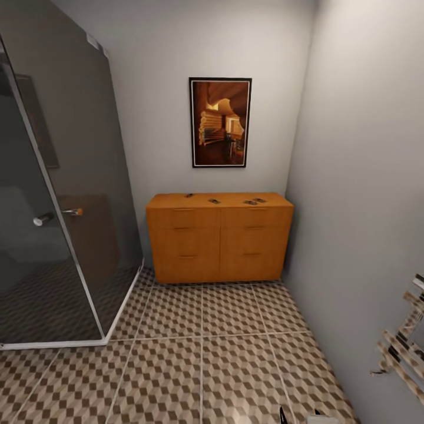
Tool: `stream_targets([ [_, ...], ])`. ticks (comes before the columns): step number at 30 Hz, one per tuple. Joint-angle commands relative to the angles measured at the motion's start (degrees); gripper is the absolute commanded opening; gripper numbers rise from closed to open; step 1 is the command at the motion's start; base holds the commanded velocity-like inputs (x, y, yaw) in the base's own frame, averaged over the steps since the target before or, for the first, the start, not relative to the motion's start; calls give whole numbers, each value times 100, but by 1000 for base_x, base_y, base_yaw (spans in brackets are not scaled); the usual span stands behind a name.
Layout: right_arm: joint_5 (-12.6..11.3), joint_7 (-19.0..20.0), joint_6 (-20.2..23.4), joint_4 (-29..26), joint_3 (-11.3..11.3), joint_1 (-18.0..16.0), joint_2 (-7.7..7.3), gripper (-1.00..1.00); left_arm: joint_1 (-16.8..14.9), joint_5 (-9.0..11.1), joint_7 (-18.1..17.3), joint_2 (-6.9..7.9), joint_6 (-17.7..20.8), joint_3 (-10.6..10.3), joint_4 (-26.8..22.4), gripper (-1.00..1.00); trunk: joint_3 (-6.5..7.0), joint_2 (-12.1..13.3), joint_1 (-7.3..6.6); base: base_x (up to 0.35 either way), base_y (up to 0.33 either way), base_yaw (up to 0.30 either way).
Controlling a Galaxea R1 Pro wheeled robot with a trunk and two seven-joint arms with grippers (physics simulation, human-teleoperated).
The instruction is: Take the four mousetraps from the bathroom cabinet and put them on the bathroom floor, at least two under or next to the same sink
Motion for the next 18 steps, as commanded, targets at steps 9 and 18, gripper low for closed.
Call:
stream_targets([
  [9,1,-25,-14,2,8,-3,-1,100,-4,2,11,-1,-18,2,4,100,-29,-3,3,333,0,74],
  [18,1,-25,-15,2,9,-3,-2,100,-4,2,11,-2,-18,2,10,100,-34,-3,3,333,-9,11],
])
